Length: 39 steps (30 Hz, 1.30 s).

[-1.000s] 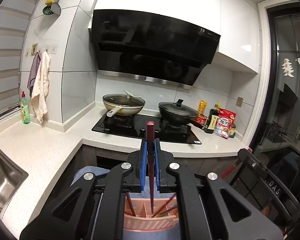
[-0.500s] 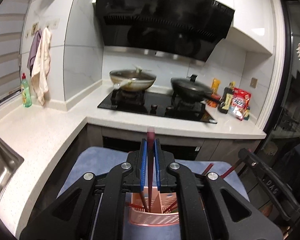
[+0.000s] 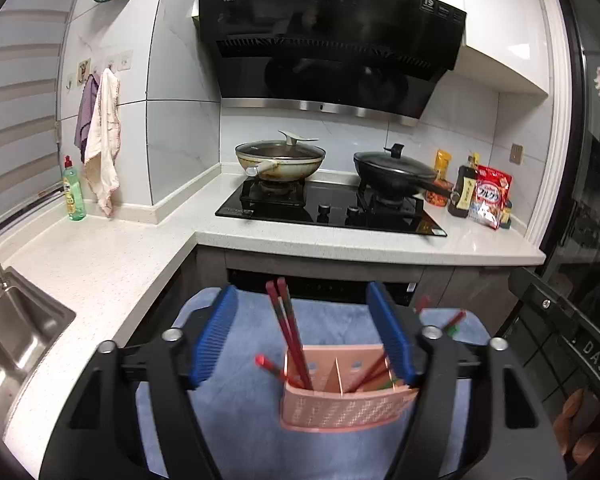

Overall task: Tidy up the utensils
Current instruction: 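Lower both chopsticks into the pink holder and open both tools, then move both open tools back down to the brown and red chopsticks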

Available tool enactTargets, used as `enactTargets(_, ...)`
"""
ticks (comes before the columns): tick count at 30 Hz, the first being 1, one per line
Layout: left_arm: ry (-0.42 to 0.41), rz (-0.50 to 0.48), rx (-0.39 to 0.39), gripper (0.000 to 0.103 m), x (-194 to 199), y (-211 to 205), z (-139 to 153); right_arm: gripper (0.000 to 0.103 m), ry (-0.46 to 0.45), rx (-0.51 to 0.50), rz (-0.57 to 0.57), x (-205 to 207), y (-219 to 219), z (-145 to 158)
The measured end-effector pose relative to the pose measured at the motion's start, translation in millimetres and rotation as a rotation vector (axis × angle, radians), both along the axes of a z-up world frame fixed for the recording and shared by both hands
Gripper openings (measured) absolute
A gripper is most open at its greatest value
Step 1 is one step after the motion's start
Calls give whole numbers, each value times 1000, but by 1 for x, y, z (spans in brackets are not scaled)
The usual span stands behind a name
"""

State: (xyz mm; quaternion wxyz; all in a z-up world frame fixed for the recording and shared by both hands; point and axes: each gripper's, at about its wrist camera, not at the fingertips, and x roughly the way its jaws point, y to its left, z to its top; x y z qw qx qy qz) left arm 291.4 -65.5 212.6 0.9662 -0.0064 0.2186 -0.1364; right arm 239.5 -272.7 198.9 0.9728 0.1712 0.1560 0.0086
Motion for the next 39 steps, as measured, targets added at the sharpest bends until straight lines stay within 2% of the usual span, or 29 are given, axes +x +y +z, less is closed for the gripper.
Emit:
enactTargets(4, 5, 3, 65, 68, -28, 3, -13, 39, 36, -23, 26, -32, 10, -8)
enactTargets(8, 74, 11, 114, 68, -53, 10, -44, 39, 95, -61, 35, -66, 22, -29)
enactTargets(11, 140, 8, 116, 68, -72, 20, -72, 39, 131, -90, 22, -95, 30, -50)
enactTargets(17, 237, 8, 146, 68, -117, 38, -129, 39, 230, -80, 23, -145, 42, -99)
enactTargets(23, 312, 23, 155, 68, -156, 56, -170, 39, 319, -123, 32, -185, 63, -144)
enactTargets(30, 339, 60, 190, 68, -187, 64, -201, 39, 413, -170, 92, -218, 100, -193)
enactTargets(39, 406, 79, 209, 68, -207, 75, -227, 38, 463, -166, 136, -231, 124, -222)
